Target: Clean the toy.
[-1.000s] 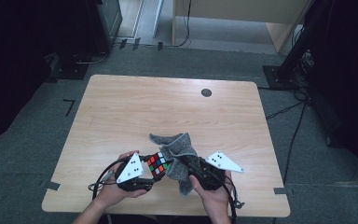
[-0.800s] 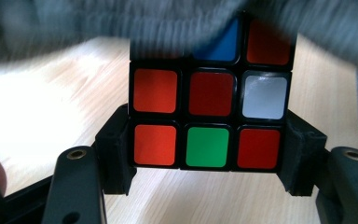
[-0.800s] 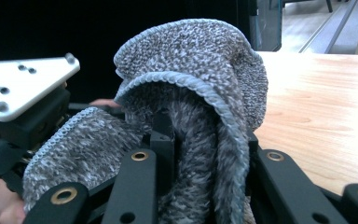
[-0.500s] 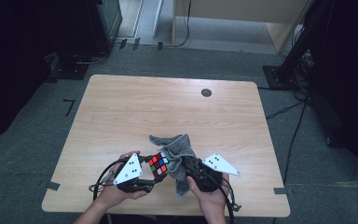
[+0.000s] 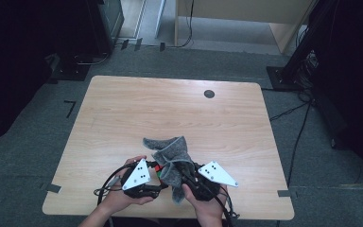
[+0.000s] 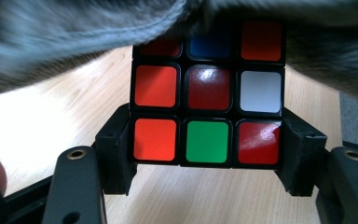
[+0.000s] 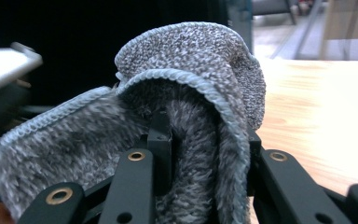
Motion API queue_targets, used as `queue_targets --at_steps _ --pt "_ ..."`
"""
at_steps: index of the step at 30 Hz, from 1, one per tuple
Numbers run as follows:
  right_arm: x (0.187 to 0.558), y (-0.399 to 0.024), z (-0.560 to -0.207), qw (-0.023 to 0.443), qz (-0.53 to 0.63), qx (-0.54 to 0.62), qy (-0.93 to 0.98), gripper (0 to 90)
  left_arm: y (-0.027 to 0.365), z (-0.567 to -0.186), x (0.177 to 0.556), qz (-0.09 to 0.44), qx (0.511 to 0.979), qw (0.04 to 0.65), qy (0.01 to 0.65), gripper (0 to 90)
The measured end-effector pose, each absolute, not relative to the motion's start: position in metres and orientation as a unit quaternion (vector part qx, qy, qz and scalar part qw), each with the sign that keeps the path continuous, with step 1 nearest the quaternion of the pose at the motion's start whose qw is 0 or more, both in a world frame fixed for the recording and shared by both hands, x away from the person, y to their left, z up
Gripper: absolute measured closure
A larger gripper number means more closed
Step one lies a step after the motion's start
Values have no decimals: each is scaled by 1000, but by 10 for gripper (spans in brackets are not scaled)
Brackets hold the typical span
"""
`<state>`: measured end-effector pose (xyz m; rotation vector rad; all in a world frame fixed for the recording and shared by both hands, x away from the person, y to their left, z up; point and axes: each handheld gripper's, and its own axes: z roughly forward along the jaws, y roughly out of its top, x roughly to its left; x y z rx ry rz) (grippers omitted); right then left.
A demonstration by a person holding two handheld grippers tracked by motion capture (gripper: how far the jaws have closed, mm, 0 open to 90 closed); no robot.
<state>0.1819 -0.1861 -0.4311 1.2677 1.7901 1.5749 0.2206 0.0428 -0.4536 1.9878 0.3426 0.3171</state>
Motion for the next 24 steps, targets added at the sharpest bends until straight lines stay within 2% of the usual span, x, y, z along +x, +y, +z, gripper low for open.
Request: queue_targets --at_steps 5,10,16,22,24 --pt "191 -195 -442 241 535 478 653 684 51 -450 226 132 820 534 157 342" --pt "191 -203 -435 227 554 487 635 680 55 -454 233 130 827 520 171 341" --pt "179 -187 -423 226 573 454 644 674 42 -461 229 123 846 494 158 341" --pt "181 -183 -436 222 563 462 648 675 41 -457 224 130 843 500 150 342" --pt "185 -186 -441 237 548 468 651 675 46 -454 226 125 835 514 152 342"
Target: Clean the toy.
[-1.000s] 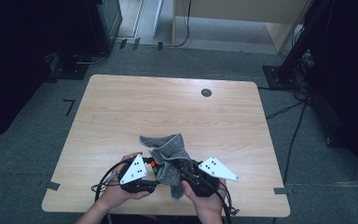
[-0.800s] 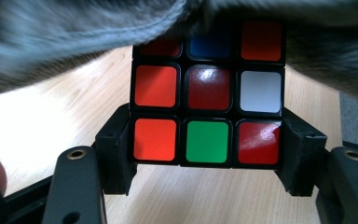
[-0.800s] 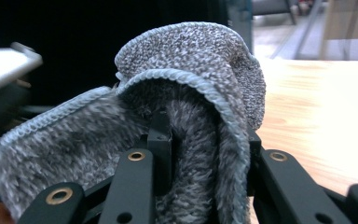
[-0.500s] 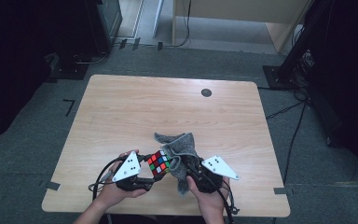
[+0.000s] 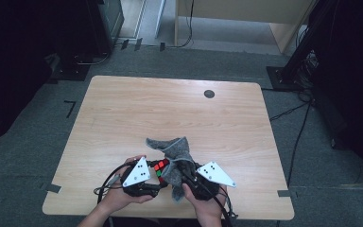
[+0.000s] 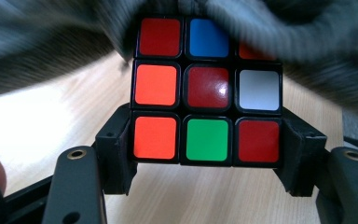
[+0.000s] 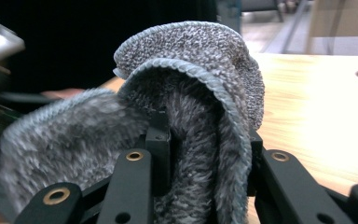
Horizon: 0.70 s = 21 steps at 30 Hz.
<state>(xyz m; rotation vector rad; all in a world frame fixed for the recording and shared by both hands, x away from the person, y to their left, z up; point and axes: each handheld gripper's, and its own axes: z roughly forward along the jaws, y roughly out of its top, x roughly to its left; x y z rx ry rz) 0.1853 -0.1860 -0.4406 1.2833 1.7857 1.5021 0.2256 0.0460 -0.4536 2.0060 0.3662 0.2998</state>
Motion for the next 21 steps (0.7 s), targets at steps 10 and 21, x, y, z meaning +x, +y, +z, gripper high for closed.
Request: queue_targets --at_steps 10,21 --pt "189 -199 -434 220 560 484 636 670 54 -454 232 127 830 517 167 342" --pt "181 -182 -436 225 559 464 649 669 43 -453 224 135 840 504 150 342"
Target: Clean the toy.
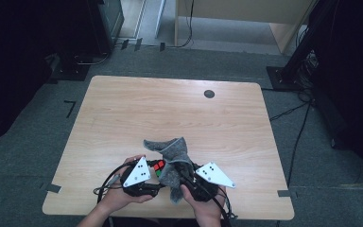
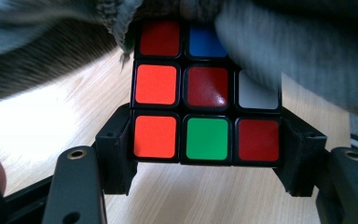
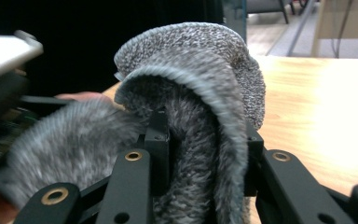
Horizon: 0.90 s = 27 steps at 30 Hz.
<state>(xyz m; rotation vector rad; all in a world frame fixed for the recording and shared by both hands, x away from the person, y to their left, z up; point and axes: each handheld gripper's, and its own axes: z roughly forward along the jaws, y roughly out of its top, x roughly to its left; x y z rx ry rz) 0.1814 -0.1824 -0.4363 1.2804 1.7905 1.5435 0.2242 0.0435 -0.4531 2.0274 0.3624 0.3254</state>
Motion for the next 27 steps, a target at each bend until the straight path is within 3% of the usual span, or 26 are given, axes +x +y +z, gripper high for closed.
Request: queue_targets --at_steps 4,10,16,23,27 --pt "189 -190 -444 236 537 480 652 669 49 -448 226 130 831 519 154 342" --pt "195 -203 -443 214 541 503 639 661 54 -452 231 133 832 512 167 342" --pt "181 -187 -425 207 572 462 645 655 43 -459 228 131 846 493 157 342" --pt "180 -181 -433 201 575 460 646 651 40 -456 224 143 848 488 151 342" --pt "183 -185 -437 223 560 466 648 657 44 -452 224 131 836 511 151 342"
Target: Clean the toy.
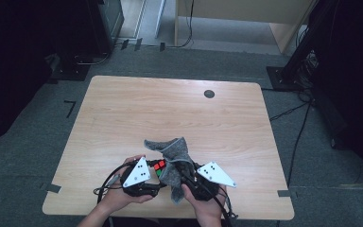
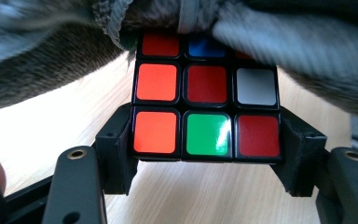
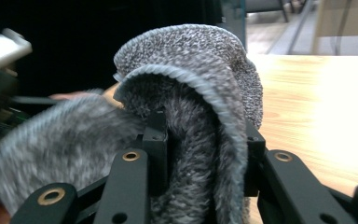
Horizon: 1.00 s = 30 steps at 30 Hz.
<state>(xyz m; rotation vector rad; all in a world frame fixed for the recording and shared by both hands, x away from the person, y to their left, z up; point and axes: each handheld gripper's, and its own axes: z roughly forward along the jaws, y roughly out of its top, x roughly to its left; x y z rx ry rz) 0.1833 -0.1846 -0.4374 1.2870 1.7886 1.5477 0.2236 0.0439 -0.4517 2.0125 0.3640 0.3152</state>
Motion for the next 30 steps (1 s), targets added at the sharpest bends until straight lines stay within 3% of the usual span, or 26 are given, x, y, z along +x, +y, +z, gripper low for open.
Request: queue_targets --at_steps 8,17,26,30 --pt "197 -201 -450 214 532 507 644 658 56 -443 226 131 817 539 156 343" --pt "178 -188 -419 218 584 455 636 657 47 -448 221 139 829 524 139 343" --pt "191 -194 -442 216 544 490 646 658 52 -444 224 135 823 532 149 343" --pt "187 -195 -432 226 557 482 637 657 46 -452 226 177 846 477 163 342"
